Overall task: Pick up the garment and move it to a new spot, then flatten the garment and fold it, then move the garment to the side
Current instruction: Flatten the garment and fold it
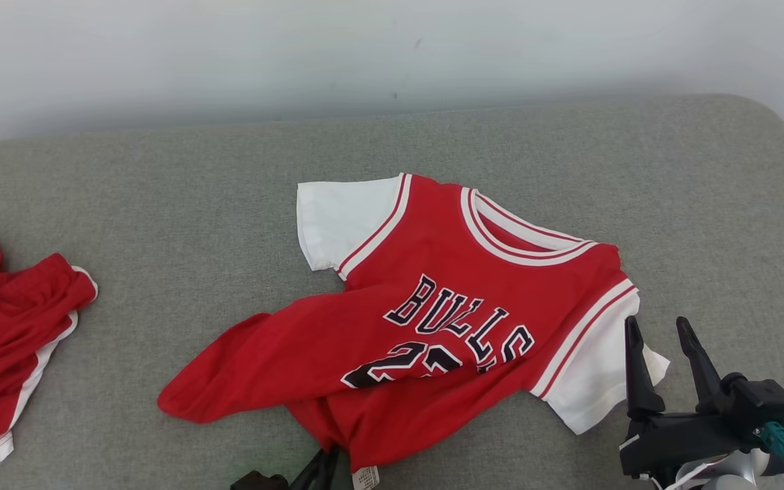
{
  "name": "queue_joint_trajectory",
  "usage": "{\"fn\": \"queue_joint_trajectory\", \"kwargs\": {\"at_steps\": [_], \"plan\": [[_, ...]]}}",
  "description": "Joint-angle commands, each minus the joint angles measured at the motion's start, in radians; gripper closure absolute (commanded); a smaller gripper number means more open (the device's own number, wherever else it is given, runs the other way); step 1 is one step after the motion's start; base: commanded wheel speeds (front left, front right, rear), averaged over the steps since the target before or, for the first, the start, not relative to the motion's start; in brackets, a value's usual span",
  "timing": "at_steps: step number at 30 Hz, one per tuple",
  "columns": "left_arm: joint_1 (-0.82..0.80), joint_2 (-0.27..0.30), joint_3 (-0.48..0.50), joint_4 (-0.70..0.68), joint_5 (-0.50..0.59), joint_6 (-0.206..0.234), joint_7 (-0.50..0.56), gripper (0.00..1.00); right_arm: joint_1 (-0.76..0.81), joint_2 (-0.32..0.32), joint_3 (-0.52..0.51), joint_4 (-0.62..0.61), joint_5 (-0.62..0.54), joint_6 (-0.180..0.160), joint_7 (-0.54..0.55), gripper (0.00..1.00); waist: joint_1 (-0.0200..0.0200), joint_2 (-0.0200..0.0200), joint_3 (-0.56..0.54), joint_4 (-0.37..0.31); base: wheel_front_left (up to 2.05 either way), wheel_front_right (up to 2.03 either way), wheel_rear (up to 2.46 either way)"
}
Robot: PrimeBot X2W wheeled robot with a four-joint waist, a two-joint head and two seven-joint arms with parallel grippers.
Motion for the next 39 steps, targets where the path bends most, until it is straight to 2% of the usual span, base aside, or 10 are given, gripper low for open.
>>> {"fn": "queue_joint_trajectory", "kwargs": {"at_steps": [1, 6, 14, 22, 30, 33, 39], "plan": [[-0.005, 0.001, 0.003, 0.002, -0.007, 0.002, -0.005, 1.00, 0.007, 0.001, -0.006, 0.000, -0.004, 0.000, -0.002, 0.00, -0.0001, 0.0000, -0.004, 0.006, 0.00, 0.00, 0.00], [0.000, -0.002, 0.034, -0.043, -0.007, 0.021, -0.005, 1.00, 0.019, 0.004, -0.016, -0.006, -0.007, 0.000, -0.002, 0.00, -0.0001, 0.0000, -0.009, 0.033, 0.00, 0.00, 0.00], [0.053, 0.047, 0.054, -0.186, 0.030, 0.033, -0.005, 1.00, 0.036, 0.012, -0.027, -0.007, -0.009, 0.000, -0.002, 0.00, -0.0001, 0.0000, -0.017, 0.100, 0.00, 0.00, 0.00], [0.150, 0.111, 0.025, -0.413, 0.057, 0.046, 0.096, 1.00, 0.043, 0.012, -0.041, -0.009, -0.007, 0.000, -0.002, 0.00, -0.0001, 0.0000, -0.018, 0.163, 0.00, 0.00, 0.00], [0.210, 0.136, 0.006, -0.580, 0.059, 0.067, 0.186, 1.00, 0.038, 0.006, -0.047, -0.005, -0.005, 0.000, -0.002, 0.00, -0.0001, 0.0000, -0.014, 0.191, 0.00, 0.00, 0.00], [0.196, 0.140, 0.008, -0.581, 0.050, 0.064, 0.188, 1.00, 0.030, 0.004, -0.043, -0.002, -0.003, 0.000, -0.002, 0.00, -0.0001, 0.0000, -0.013, 0.192, 0.00, 0.00, 0.00], [0.103, 0.123, 0.009, -0.482, 0.043, 0.039, 0.154, 1.00, 0.013, -0.002, -0.029, 0.010, 0.001, 0.000, -0.002, 0.00, -0.0001, 0.0000, -0.011, 0.170, 0.00, 0.00, 0.00]]}}
